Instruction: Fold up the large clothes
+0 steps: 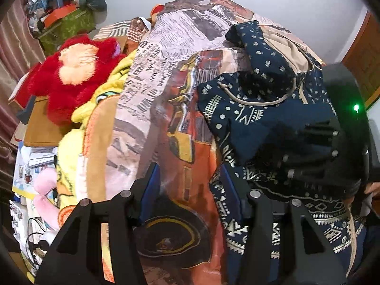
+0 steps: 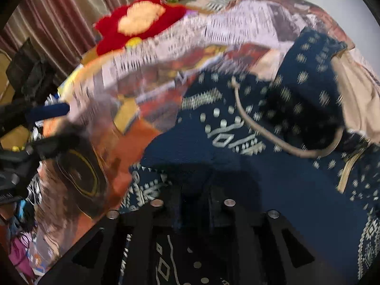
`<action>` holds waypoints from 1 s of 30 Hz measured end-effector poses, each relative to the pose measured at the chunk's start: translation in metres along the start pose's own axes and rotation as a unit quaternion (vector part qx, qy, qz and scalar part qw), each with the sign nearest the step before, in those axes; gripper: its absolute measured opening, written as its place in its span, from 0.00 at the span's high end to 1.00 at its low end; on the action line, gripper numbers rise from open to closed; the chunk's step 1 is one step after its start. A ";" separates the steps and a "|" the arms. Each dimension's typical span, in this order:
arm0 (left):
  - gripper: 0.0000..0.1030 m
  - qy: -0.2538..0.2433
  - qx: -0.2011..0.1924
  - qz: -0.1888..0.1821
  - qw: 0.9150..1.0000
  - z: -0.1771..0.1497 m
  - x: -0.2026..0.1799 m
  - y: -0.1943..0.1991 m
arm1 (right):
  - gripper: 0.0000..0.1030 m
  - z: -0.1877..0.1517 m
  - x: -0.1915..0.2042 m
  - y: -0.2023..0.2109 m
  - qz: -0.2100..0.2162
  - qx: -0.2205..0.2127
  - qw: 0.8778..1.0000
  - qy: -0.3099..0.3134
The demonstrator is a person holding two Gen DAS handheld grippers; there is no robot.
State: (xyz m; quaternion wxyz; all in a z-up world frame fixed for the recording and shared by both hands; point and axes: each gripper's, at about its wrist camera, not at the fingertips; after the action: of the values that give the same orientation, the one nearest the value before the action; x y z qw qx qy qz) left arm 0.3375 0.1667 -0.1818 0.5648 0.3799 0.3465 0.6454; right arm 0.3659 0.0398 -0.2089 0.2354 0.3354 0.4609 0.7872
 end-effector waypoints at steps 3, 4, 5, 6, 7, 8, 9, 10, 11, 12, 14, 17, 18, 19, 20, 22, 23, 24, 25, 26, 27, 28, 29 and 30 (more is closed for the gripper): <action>0.49 0.009 0.002 -0.011 1.000 0.005 -0.003 -0.001 | 0.52 -0.006 -0.006 0.002 0.025 0.021 0.999 -0.022; 0.49 0.011 0.003 -0.014 1.000 0.007 -0.004 -0.001 | 0.50 -0.008 -0.007 0.006 0.029 0.021 0.999 -0.025; 0.49 0.011 0.003 -0.016 1.000 0.009 -0.006 -0.001 | 0.50 -0.011 -0.008 0.014 0.034 0.018 0.999 -0.026; 0.49 0.010 0.003 -0.017 1.000 0.011 -0.009 -0.001 | 0.50 -0.015 -0.009 0.023 0.036 0.016 0.999 -0.023; 0.49 0.007 0.003 -0.017 1.000 0.013 -0.014 -0.002 | 0.49 -0.020 -0.010 0.033 0.036 0.012 0.999 -0.020; 0.49 0.002 0.003 -0.017 1.000 0.015 -0.020 -0.004 | 0.49 -0.025 -0.012 0.046 0.034 0.005 0.999 -0.016; 0.49 -0.003 0.003 -0.018 1.000 0.017 -0.026 -0.006 | 0.49 -0.031 -0.014 0.059 0.029 -0.004 1.000 -0.011; 0.49 -0.010 0.003 -0.020 1.000 0.019 -0.036 -0.009 | 0.47 -0.038 -0.017 0.074 0.021 -0.013 1.000 -0.007; 0.49 -0.014 0.003 -0.020 1.000 0.020 -0.042 -0.013 | 0.43 -0.047 -0.022 0.092 0.010 -0.026 1.000 -0.004; 0.49 -0.018 0.004 -0.020 1.000 0.021 -0.049 -0.018 | 0.41 -0.058 -0.029 0.109 -0.003 -0.038 0.999 -0.004; 0.49 -0.021 0.012 -0.024 0.999 0.023 -0.063 -0.031 | 0.39 -0.075 -0.048 0.138 -0.034 -0.059 0.998 -0.011; 0.49 -0.016 0.027 -0.019 0.999 0.025 -0.077 -0.055 | 0.38 -0.106 -0.078 0.168 -0.089 -0.071 0.993 -0.027; 0.49 -0.013 0.034 -0.014 0.999 0.025 -0.080 -0.064 | 0.38 -0.113 -0.090 0.174 -0.102 -0.071 0.992 -0.035; 0.49 -0.009 0.042 -0.008 0.999 0.023 -0.081 -0.074 | 0.38 -0.123 -0.104 0.180 -0.118 -0.070 0.989 -0.048; 0.49 -0.007 0.050 0.001 0.999 0.022 -0.081 -0.082 | 0.38 -0.130 -0.116 0.185 -0.127 -0.069 0.988 -0.056; 0.49 -0.005 0.064 0.021 0.998 0.016 -0.079 -0.098 | 0.38 -0.146 -0.141 0.186 -0.146 -0.064 0.984 -0.080; 0.48 -0.005 0.066 0.015 0.998 0.014 -0.077 -0.103 | 0.38 -0.154 -0.154 0.186 -0.152 -0.060 0.982 -0.098; 0.48 -0.006 0.063 0.008 0.998 0.011 -0.075 -0.102 | 0.38 -0.162 -0.168 0.186 -0.153 -0.056 0.980 -0.117; 0.48 -0.010 0.061 0.007 0.998 0.010 -0.074 -0.100 | 0.38 -0.169 -0.177 0.187 -0.150 -0.055 0.979 -0.128; 0.48 -0.016 0.062 0.009 0.998 0.010 -0.075 -0.098 | 0.38 -0.176 -0.186 0.188 -0.144 -0.055 0.978 -0.140; 0.48 -0.024 0.063 0.012 0.998 0.011 -0.076 -0.094 | 0.38 -0.181 -0.192 0.190 -0.138 -0.057 0.978 -0.148; 0.48 -0.032 0.063 0.016 0.997 0.012 -0.076 -0.090 | 0.38 -0.184 -0.195 0.192 -0.135 -0.059 0.977 -0.152; 0.48 -0.041 0.061 0.018 0.997 0.015 -0.077 -0.084 | 0.38 -0.185 -0.199 0.195 -0.132 -0.064 0.977 -0.154; 0.48 -0.048 0.055 0.016 0.997 0.021 -0.079 -0.077 | 0.38 -0.184 -0.201 0.200 -0.125 -0.072 0.977 -0.155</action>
State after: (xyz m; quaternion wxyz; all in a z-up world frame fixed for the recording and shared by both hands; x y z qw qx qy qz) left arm 0.3981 0.0984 -0.2474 0.5489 0.4462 0.3477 0.6154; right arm 0.3502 -0.2947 -0.1589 0.4239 0.3754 0.3994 0.7210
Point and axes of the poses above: each gripper's, at about its wrist camera, not at the fingertips, and y roughly against the way its jaws point, x to its left, z to its top, and after that the axes turned 11 degrees about z, right-handed
